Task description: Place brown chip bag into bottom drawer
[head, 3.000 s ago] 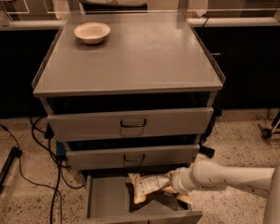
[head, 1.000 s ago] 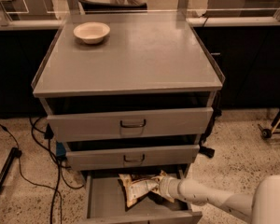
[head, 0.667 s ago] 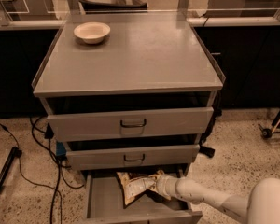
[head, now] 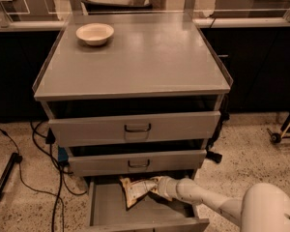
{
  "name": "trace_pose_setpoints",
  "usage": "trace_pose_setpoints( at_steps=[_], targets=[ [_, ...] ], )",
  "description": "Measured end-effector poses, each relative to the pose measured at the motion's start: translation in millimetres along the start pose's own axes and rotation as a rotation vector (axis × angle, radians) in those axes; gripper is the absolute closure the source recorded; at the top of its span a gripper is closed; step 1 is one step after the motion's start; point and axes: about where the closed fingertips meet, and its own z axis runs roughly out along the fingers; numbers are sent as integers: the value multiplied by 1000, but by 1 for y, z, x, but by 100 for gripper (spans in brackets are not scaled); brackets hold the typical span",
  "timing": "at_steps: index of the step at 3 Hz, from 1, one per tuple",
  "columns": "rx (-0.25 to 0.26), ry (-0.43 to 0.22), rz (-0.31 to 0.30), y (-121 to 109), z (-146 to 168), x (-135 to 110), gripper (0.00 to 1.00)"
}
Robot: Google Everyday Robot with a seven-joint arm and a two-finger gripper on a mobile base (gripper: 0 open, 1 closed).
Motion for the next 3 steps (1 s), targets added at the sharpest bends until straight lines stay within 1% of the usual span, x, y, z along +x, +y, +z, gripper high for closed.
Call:
trace_pose_setpoints(
  at_steps=[1, 2, 3],
  targets=[
    [-12, 17, -1, -6, 18, 6, 100],
    [-12, 20, -4, -9, 21, 6, 83],
    [-12, 20, -4, -9, 21, 6, 62]
  ],
)
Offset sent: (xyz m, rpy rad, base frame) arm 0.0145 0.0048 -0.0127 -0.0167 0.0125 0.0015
